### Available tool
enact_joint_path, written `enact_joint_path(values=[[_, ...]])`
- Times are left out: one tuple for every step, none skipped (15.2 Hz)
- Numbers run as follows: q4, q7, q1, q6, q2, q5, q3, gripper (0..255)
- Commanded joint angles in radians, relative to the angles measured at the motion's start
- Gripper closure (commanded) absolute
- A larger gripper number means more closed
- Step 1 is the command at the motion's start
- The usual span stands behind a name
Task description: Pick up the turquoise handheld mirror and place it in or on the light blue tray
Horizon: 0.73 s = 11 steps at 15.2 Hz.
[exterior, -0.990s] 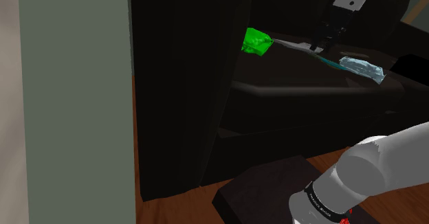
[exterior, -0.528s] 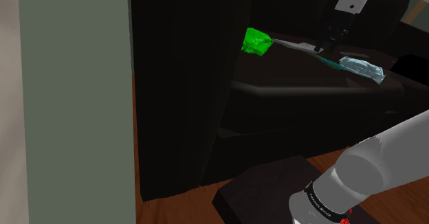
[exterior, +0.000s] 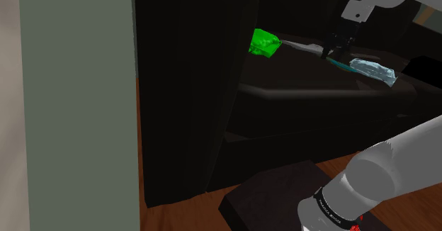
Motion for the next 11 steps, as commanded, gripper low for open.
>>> enact_joint_path(values=[[-0.001,0.000,0.000,0.001,0.000,0.000,0.000,0],[-0.001,0.000,0.000,0.001,0.000,0.000,0.000,0],[-0.001,0.000,0.000,0.001,0.000,0.000,0.000,0],[-0.001,0.000,0.000,0.001,0.000,0.000,0.000,0],[-0.001,0.000,0.000,0.001,0.000,0.000,0.000,0],[-0.001,0.000,0.000,0.001,0.000,0.000,0.000,255],[-0.001,0.000,0.000,0.001,0.000,0.000,0.000,255],[-0.001,0.000,0.000,0.001,0.000,0.000,0.000,255],[0.001,-0.001,0.000,0.001,0.002,0.001,-0.001,255],[-0.001,-0.002,-0.001,0.003,0.002,0.000,-0.002,255],[0.003,-0.003,-0.001,0.000,0.003,0.001,-0.002,255]])
